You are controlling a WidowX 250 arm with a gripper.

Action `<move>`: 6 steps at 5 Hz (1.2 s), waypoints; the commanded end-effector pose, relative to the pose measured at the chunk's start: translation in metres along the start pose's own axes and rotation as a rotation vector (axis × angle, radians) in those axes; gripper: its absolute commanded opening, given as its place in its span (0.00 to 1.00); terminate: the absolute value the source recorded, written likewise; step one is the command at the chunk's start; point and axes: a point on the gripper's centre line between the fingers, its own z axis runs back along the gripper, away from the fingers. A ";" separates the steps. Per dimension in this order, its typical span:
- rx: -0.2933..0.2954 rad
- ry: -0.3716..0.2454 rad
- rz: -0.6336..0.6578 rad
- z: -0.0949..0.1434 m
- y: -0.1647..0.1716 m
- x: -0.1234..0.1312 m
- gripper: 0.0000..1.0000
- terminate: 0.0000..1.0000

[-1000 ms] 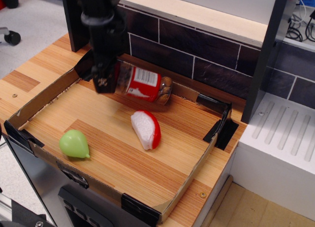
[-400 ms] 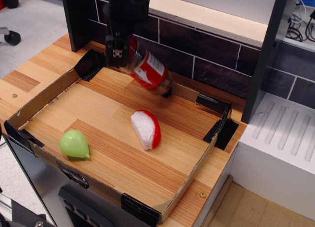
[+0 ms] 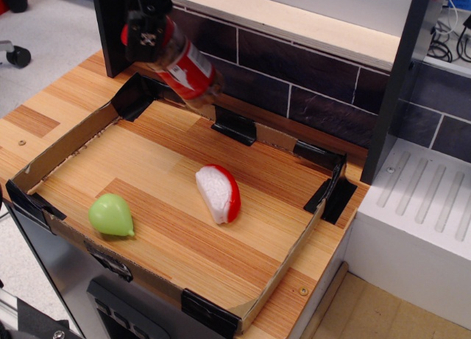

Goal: Upright basil bottle

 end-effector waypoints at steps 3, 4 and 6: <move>-0.024 0.319 0.140 -0.014 -0.011 -0.044 0.00 0.00; -0.056 0.349 0.144 -0.029 -0.026 -0.036 0.00 0.00; -0.075 0.348 0.187 -0.028 -0.025 -0.026 1.00 0.00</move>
